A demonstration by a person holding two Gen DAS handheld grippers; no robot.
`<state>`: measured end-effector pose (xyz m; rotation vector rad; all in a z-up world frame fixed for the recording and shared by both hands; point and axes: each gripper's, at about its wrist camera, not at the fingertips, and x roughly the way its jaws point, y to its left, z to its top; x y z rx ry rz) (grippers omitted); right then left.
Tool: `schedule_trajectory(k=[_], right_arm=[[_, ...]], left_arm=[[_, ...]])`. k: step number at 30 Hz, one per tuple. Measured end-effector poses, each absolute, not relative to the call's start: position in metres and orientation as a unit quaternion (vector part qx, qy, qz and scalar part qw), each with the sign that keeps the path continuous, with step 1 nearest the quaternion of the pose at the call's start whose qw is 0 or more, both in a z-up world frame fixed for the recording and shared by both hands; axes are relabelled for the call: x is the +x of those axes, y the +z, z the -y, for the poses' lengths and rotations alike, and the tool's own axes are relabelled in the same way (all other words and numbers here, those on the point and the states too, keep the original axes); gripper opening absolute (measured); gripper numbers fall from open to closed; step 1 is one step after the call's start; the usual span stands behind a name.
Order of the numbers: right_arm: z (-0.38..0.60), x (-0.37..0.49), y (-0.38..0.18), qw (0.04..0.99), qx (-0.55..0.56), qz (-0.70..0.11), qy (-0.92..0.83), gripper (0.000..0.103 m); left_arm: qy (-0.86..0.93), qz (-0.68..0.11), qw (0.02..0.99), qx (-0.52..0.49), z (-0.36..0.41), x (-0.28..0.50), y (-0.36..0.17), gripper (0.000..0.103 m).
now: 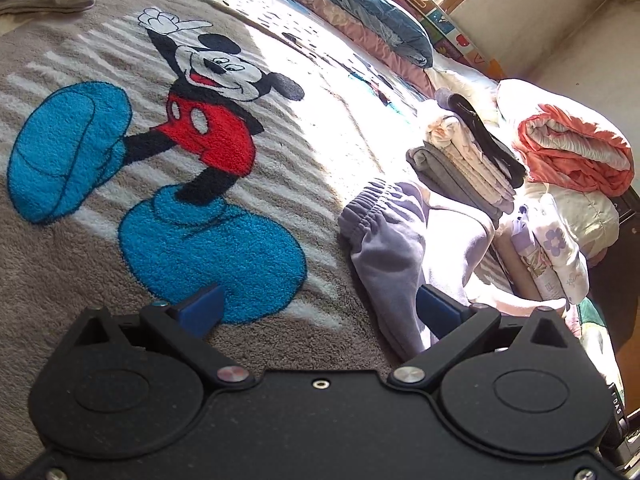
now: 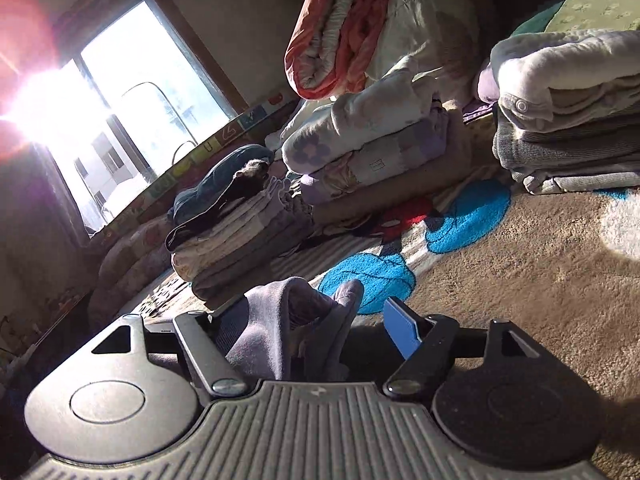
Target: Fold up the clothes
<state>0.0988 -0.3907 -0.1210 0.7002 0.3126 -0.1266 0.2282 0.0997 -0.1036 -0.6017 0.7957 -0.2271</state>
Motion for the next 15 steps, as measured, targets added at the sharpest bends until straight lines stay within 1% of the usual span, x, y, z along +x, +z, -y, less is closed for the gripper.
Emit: schedule_trajectory(k=[2, 7, 15], right_arm=[[0.398, 0.107, -0.132, 0.912, 0.374, -0.162, -0.044, 0.077], [0.405, 0.122, -0.152, 0.888, 0.425, -0.175, -0.018, 0.078], [0.396, 0.131, -0.154, 0.895, 0.407, -0.181, -0.014, 0.077]], left_arm=[[-0.112, -0.375, 0.868, -0.305, -0.102, 0.234, -0.107, 0.102], [-0.125, -0.360, 0.857, -0.346, -0.104, 0.246, -0.112, 0.102], [-0.165, -0.364, 0.844, -0.359, -0.093, 0.276, -0.116, 0.101]])
